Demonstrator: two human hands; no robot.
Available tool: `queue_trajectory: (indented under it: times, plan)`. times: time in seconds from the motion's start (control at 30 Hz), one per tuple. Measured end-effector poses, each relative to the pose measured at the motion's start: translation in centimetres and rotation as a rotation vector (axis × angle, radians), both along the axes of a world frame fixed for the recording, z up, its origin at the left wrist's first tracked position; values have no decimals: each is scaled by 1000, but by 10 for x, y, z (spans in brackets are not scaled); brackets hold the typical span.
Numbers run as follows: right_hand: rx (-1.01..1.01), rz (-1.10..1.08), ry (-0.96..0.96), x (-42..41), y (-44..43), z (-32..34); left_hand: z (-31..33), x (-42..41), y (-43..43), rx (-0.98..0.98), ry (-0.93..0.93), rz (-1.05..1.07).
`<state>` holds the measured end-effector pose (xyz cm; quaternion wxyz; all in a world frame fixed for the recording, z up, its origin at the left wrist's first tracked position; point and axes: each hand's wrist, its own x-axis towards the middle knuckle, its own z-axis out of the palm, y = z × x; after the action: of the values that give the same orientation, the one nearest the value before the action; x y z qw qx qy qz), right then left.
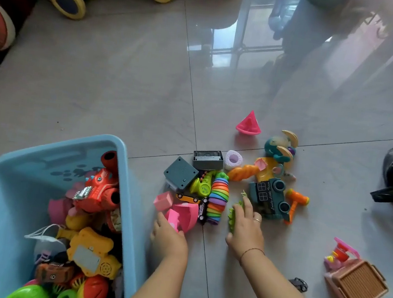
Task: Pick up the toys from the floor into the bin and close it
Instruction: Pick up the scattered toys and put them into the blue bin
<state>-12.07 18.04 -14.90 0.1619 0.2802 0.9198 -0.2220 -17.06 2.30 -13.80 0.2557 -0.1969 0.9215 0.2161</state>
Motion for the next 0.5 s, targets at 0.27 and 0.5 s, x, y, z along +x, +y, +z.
queue_trajectory:
  times: [0.27,0.5]
  plan:
    - [-209,-689,173,64,-27,23,76,44,14,374,311,-181]
    - [-536,-610,626,31,-108,148,167,34,-72,392,796,181]
